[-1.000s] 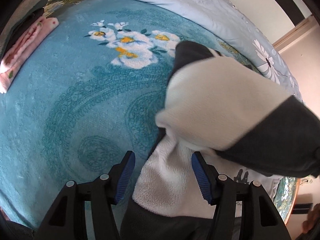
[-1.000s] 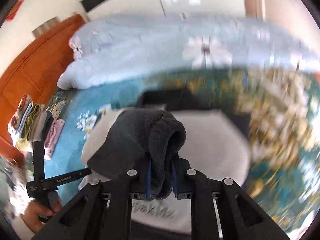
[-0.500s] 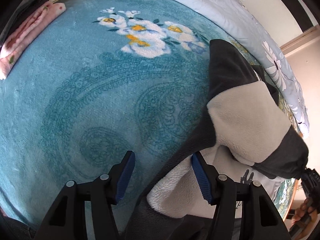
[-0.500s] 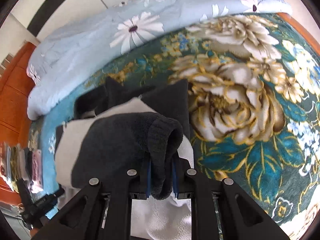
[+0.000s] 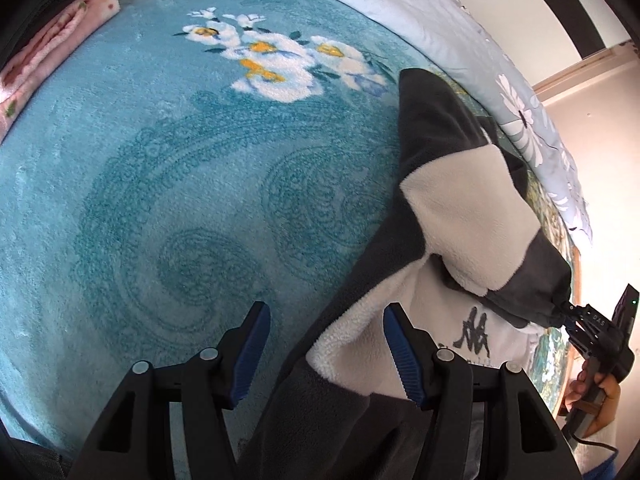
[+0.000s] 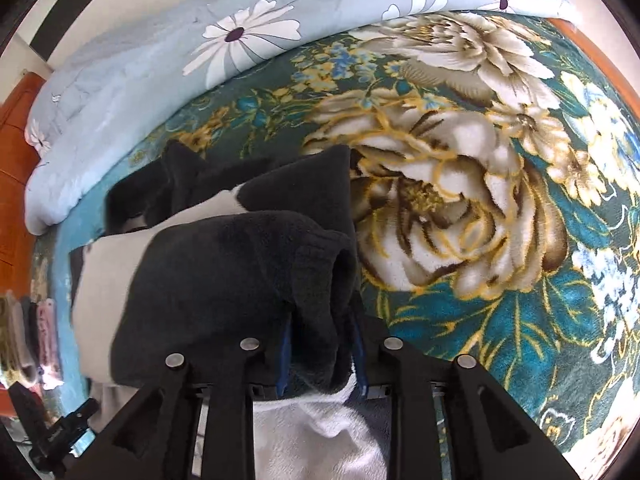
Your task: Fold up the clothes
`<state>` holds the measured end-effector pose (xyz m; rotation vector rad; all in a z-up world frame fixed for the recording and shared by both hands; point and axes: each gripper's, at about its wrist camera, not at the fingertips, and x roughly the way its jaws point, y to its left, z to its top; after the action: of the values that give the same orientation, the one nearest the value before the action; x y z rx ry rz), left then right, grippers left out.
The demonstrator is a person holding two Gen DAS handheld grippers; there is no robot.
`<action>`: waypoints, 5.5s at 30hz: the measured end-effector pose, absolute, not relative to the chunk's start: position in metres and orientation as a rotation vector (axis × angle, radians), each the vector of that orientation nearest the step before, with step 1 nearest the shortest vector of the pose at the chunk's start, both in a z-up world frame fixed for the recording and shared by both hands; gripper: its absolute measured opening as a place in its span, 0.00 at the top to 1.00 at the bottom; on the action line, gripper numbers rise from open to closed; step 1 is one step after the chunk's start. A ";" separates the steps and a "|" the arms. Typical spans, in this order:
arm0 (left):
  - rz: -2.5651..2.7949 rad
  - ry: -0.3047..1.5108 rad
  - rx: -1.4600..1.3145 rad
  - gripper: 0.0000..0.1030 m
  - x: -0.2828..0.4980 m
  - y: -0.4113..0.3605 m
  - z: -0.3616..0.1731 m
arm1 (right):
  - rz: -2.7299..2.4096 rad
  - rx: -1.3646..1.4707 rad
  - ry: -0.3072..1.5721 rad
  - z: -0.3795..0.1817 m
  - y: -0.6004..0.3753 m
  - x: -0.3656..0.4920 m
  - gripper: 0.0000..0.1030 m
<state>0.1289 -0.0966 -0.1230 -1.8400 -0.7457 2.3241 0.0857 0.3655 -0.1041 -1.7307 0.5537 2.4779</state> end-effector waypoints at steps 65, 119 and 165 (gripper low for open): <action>1.752 -0.276 -1.991 0.87 0.218 -0.059 -0.068 | 2.582 -2.161 1.210 -0.103 0.369 0.293 0.90; 2.026 -0.589 -1.503 0.88 0.128 -0.085 -0.074 | 2.656 -1.976 1.134 -0.080 0.404 0.137 0.87; 2.039 -1.490 -1.703 0.26 0.121 -0.133 -0.172 | 2.190 -1.512 1.693 -0.165 0.411 0.193 0.34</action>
<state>0.1208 -0.1331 -0.1722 -1.7031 -1.4899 2.0389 0.1927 0.4105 -0.1645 -1.5118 1.6927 2.1897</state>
